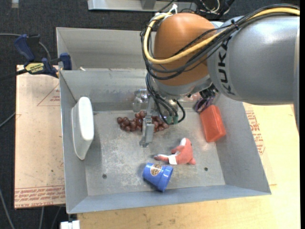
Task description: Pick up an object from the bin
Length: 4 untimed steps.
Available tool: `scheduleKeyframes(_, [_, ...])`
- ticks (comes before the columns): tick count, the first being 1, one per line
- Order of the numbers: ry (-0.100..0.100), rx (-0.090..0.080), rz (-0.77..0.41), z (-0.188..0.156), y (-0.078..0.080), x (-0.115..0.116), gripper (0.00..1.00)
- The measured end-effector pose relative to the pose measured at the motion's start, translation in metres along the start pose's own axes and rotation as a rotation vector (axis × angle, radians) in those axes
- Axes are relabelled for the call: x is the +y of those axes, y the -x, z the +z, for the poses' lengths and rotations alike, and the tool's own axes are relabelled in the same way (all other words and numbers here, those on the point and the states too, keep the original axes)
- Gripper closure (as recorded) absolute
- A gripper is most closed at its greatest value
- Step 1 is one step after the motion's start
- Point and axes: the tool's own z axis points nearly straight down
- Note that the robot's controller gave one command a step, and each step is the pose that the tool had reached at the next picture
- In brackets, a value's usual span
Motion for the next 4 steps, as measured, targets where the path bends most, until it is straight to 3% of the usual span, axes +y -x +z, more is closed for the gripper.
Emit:
scheduleKeyframes(1, [0.001, -0.007, 0.003, -0.005, 0.001, -0.001, 0.00])
scheduleKeyframes(2, [0.003, -0.016, -0.043, 0.021, 0.007, -0.006, 0.00])
scheduleKeyframes(3, [0.003, -0.013, -0.060, 0.082, 0.023, -0.026, 0.00])
scheduleKeyframes(4, [0.002, -0.007, 0.053, 0.109, 0.027, -0.025, 0.00])
